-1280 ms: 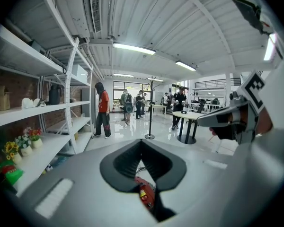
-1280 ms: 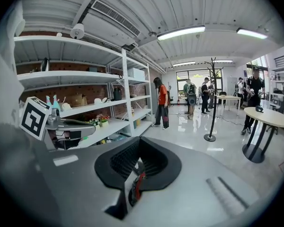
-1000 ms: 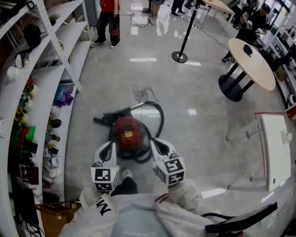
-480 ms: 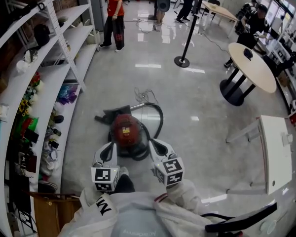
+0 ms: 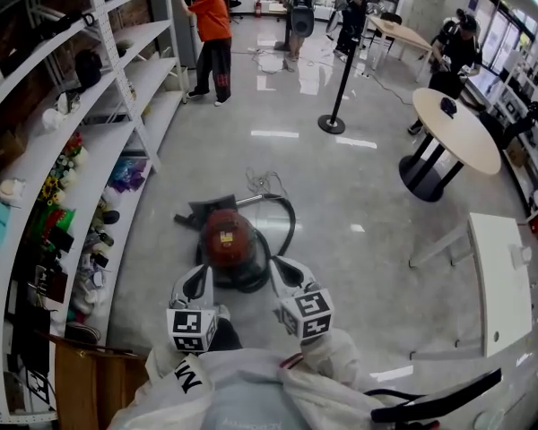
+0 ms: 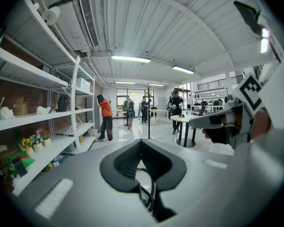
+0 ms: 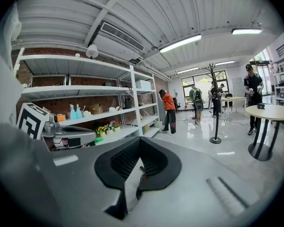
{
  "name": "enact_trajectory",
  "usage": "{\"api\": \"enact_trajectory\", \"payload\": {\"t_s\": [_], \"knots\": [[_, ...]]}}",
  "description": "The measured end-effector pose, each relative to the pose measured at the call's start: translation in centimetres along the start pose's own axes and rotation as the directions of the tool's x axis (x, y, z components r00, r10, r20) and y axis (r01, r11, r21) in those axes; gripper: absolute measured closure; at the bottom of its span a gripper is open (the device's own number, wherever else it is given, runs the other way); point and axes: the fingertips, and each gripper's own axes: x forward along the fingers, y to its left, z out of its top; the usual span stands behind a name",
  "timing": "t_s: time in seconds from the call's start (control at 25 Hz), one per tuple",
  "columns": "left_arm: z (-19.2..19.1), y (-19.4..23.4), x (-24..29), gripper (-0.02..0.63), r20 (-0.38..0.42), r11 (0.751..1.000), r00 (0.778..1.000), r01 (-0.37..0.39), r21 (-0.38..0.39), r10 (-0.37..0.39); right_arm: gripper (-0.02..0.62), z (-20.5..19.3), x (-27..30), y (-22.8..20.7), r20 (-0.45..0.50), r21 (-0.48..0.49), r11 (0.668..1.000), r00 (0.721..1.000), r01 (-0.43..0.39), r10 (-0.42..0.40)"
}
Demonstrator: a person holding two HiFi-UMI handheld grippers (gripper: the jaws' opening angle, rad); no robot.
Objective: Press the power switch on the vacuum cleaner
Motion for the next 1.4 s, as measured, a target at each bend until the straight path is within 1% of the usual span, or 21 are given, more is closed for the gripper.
{"api": "enact_trajectory", "payload": {"t_s": [0.2, 0.44, 0.84, 1.08, 1.28, 1.4], "knots": [[0.0, -1.6, -1.3, 0.606, 0.001, 1.000, 1.000, -0.006, 0.005, 0.006, 0.595, -0.6, -1.9, 0.0, 0.004, 0.018, 1.000, 1.000, -0.008, 0.008], [-0.3, -3.1, -2.6, 0.606, -0.018, 1.000, 1.000, 0.001, 0.008, -0.001, 0.595, -1.6, -3.7, -0.1, -0.008, 0.054, 0.999, 1.000, -0.003, 0.004], [-0.9, -2.9, -3.6, 0.606, -0.037, 1.000, 0.999, -0.003, -0.008, 0.002, 0.595, -1.8, -5.3, 0.6, -0.020, 0.068, 0.998, 1.000, 0.006, -0.004], [-2.0, -3.0, -5.2, 0.606, -0.043, 1.000, 0.999, 0.015, -0.027, -0.016, 0.595, -2.5, -6.3, 2.3, -0.038, 0.058, 0.998, 0.999, 0.015, -0.013], [-2.3, -1.8, -6.6, 0.606, -0.035, 0.999, 0.999, 0.024, -0.032, -0.025, 0.595, -2.6, -6.0, 4.7, -0.042, 0.049, 0.999, 0.999, 0.009, -0.007], [-2.7, -0.8, -7.9, 0.606, -0.041, 0.999, 0.999, 0.027, -0.036, -0.029, 0.595, -3.3, -5.7, 6.3, -0.057, 0.055, 0.998, 0.998, 0.013, -0.010]]}}
